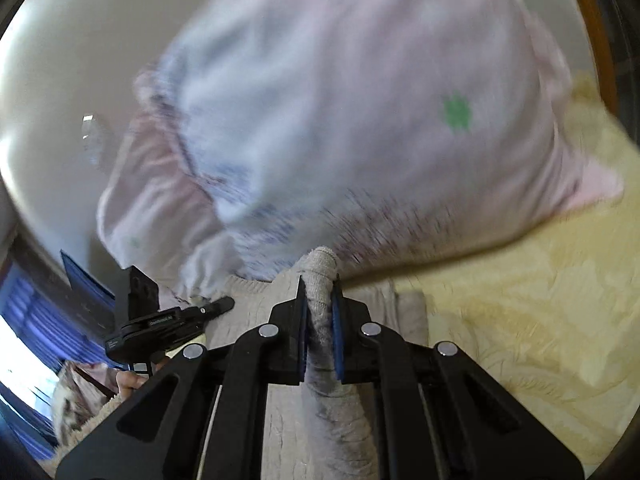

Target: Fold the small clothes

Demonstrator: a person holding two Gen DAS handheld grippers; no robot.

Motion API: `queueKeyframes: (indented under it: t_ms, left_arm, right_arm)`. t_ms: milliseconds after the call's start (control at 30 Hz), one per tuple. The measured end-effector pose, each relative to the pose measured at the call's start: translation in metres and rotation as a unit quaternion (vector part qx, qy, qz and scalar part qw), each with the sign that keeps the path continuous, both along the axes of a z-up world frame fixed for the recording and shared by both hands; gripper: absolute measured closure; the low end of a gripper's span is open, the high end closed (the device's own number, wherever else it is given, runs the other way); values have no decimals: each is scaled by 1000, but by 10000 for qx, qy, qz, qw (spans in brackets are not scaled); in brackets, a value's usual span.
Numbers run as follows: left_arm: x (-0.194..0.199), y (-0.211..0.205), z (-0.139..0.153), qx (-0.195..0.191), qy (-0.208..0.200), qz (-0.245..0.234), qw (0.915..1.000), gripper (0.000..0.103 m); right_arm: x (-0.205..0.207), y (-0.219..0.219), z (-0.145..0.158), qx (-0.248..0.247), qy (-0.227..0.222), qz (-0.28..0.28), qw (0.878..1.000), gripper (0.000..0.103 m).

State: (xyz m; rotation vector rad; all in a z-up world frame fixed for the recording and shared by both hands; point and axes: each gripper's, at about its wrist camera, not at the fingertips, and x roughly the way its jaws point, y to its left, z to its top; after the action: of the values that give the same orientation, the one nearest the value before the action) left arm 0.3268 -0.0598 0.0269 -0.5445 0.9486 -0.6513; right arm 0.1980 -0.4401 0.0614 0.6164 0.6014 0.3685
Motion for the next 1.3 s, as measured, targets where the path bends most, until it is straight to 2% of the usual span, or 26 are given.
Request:
queueKeyframes:
  t_ms: [67, 100, 233, 300, 333, 367, 433, 533, 600, 700, 800, 867, 900, 967, 1033, 1100, 1300]
  left_arm:
    - [0, 1, -2, 70, -85, 40, 9999, 95]
    - [2, -1, -5, 156, -40, 87, 9998, 95]
    - [9, -14, -19, 536, 295, 295, 9977, 93]
    - [10, -18, -20, 584, 384, 343, 9970, 87]
    - [7, -16, -19, 611, 432, 395, 9964, 77]
    - [3, -13, -16, 590, 453, 401, 9964, 63]
    - [-8, -2, -12, 637, 431, 416, 9962, 47]
    - [-35, 14, 0, 671, 388, 267, 9966, 42]
    - [-60, 15, 5, 931, 290, 113, 9952, 38]
    - [-87, 9, 14, 1239, 116, -139, 9921, 32]
    - [-111, 11, 10, 1531, -3, -264, 9879, 29]
    - [-118, 12, 7, 1648, 11, -251, 9860, 27]
    - [-119, 13, 6, 1650, 28, -228, 9860, 26]
    - [-120, 12, 3, 1574, 118, -149, 9874, 23]
    - [-124, 16, 1, 1457, 184, -146, 9891, 22]
    - [-129, 14, 1, 1514, 146, -112, 9883, 20]
    - [-125, -2, -1, 1632, 31, -73, 9866, 16]
  right_arm:
    - [-7, 0, 3, -268, -158, -148, 9994, 93]
    - [-4, -2, -3, -336, -44, -213, 9992, 93]
    - [32, -3, -54, -661, 1129, -479, 9903, 93]
    - [37, -4, -67, -529, 1380, -453, 9880, 92]
    - [35, -5, -68, -460, 1382, -468, 9882, 89]
    - [30, -7, -64, -402, 1346, -486, 9889, 81]
    - [16, -13, -57, -254, 1316, -448, 9900, 65]
    - [-18, -18, -51, -22, 1193, -288, 9924, 59]
    - [-49, -18, -52, 130, 1136, -116, 9934, 59]
    - [-77, -8, -55, 98, 1156, 48, 9932, 59]
    - [-97, 6, -57, -18, 1160, 100, 9932, 60]
    - [-102, 11, -58, -203, 1209, 67, 9924, 72]
    - [-102, 14, -59, -224, 1213, 85, 9923, 91]
    - [-105, 14, -57, -222, 1133, 35, 9933, 98]
    - [-110, 10, -49, -265, 934, -87, 9952, 99]
    - [-111, 8, -46, -401, 885, -251, 9950, 99]
    - [-102, 5, -68, -468, 1348, -557, 9882, 99]
